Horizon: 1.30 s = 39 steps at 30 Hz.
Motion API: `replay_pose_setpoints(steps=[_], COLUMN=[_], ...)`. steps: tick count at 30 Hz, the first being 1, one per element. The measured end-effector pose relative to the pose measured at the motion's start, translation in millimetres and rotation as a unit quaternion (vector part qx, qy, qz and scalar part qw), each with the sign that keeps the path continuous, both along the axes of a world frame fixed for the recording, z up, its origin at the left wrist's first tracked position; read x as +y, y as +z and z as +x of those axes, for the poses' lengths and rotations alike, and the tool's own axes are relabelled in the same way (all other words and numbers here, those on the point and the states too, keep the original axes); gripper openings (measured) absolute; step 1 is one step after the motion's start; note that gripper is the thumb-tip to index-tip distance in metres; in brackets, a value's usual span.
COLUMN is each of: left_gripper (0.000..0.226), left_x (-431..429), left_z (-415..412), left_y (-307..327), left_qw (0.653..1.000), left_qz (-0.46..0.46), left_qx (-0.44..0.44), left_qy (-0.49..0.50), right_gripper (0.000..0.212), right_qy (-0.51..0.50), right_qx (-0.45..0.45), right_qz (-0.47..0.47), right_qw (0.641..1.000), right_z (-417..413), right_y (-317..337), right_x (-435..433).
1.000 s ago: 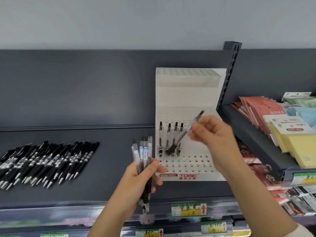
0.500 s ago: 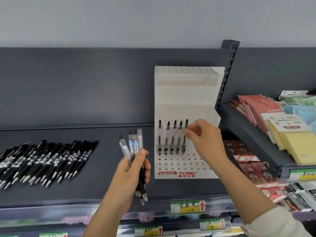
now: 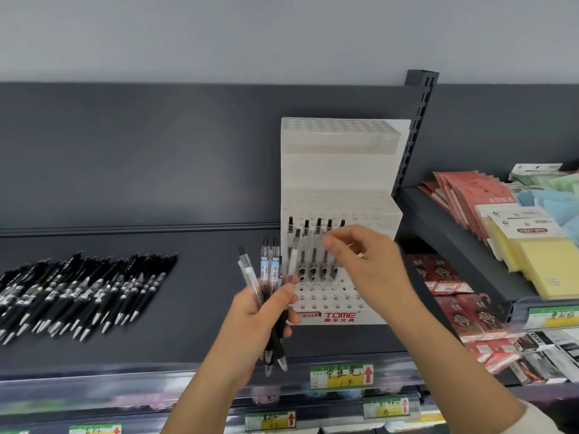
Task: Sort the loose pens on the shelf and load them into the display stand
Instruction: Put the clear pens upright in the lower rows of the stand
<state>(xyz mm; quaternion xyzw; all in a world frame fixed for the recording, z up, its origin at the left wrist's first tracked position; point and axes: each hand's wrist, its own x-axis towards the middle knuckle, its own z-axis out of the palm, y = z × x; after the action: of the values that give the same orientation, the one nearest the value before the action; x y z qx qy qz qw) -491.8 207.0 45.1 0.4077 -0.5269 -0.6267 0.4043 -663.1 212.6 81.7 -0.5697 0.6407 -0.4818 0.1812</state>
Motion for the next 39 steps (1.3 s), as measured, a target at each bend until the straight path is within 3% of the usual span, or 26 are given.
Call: replay_pose_setpoints(steps=[4,8,13,15,20,26,30,33,36,39], left_gripper=[0.016,0.019,0.03,0.025,0.033,0.025,0.006,0.016,0.038,0.033], left_x=[3,2,-1,-3,-1,5,1,-1,-4,-6], left_z=[-6,-7,-4,-2,-9,-20,-22,-21,-14,-10], left_y=[2,4,4,4,11,15,14,11,9,8], left_qw=[1.0,0.999,0.999,0.999,0.999,0.993,0.992,0.99,0.99,0.992], left_qz=[-0.007,0.012,0.015,0.004,-0.039,-0.091,-0.099,-0.111,-0.096,-0.079], left_qx=[-0.005,0.026,0.033,0.018,-0.035,-0.073,-0.075,-0.087,-0.077,-0.057], left_qy=[-0.027,-0.025,0.028,0.044,0.004,-0.029,-0.002,0.03,0.072,0.085], right_gripper=[0.014,0.012,0.007,0.008,0.012,0.016,0.014,0.01,0.013,0.02], right_qy=[0.149,0.132,0.002,-0.035,0.044,0.088,0.054,0.041,-0.047,-0.126], right_qx=[-0.11,-0.203,-0.255,-0.252,-0.297,-0.329,-0.289,-0.259,-0.166,-0.066], right_qz=[0.099,0.08,-0.011,-0.048,-0.016,0.007,-0.013,-0.035,-0.092,-0.122], right_qw=[0.978,0.967,0.967,0.966,0.954,0.94,0.956,0.964,0.981,0.982], right_z=[15,8,-23,-34,-30,-16,-22,-29,-45,-52], right_y=[-3,0,27,34,30,19,21,27,32,27], right_x=[5,5,1,1,5,8,9,9,6,1])
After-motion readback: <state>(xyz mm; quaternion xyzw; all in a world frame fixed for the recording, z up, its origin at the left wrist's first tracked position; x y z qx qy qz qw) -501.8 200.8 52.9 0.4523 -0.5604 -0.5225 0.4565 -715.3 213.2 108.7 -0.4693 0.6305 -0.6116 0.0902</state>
